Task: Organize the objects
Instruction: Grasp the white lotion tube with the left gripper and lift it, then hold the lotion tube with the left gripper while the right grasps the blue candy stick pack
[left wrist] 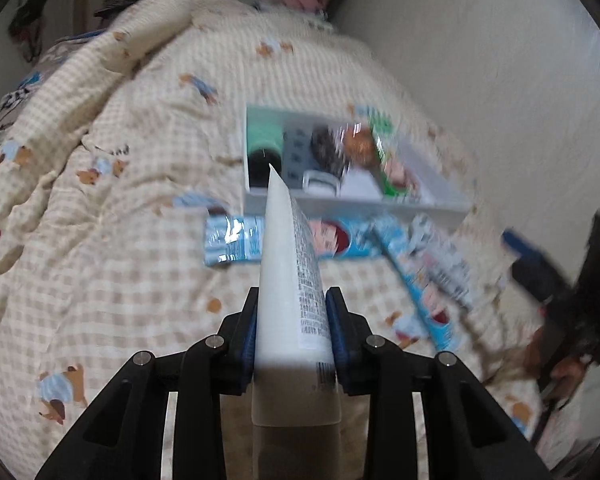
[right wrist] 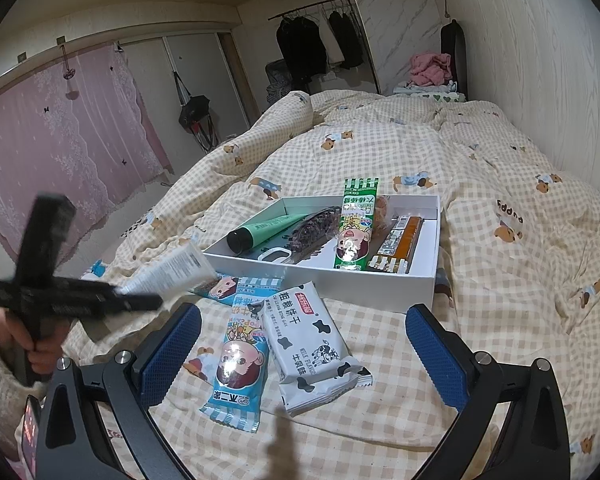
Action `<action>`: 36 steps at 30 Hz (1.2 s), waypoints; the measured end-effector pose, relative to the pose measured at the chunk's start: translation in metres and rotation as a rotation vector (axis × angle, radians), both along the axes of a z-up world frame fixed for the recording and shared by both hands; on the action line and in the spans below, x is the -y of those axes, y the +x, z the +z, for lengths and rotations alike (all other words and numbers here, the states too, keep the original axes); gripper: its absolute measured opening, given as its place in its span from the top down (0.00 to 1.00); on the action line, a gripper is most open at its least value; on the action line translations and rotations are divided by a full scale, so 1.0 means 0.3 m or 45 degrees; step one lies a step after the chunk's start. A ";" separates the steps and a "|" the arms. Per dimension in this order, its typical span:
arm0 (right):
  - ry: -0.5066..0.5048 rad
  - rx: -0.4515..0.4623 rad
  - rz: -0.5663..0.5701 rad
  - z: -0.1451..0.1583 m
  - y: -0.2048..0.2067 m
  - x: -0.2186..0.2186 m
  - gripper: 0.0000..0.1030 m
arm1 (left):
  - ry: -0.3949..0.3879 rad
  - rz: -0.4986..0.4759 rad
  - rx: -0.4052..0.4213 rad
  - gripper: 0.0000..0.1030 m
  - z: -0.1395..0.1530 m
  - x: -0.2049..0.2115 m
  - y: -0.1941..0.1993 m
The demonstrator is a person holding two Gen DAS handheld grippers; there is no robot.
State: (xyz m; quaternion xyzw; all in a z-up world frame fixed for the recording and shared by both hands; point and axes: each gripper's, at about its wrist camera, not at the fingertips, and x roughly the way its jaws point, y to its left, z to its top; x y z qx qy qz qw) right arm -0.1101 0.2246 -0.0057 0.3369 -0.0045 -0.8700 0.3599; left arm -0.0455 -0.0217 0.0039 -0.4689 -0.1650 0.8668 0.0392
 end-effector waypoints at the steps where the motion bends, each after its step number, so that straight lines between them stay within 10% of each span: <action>1: 0.001 0.001 0.000 -0.001 0.001 0.001 0.00 | 0.032 -0.001 -0.035 0.67 0.018 0.010 0.011; 12: 0.001 0.001 -0.001 0.000 -0.002 -0.001 0.00 | 0.189 -0.177 -0.364 0.67 0.128 -0.065 0.177; 23: 0.002 0.005 0.001 0.001 -0.002 -0.001 0.00 | 0.165 -0.076 -0.483 0.67 0.108 -0.063 0.264; 36: -0.002 0.016 0.004 -0.002 -0.005 0.001 0.00 | 0.170 0.042 -0.362 0.67 0.024 -0.030 0.232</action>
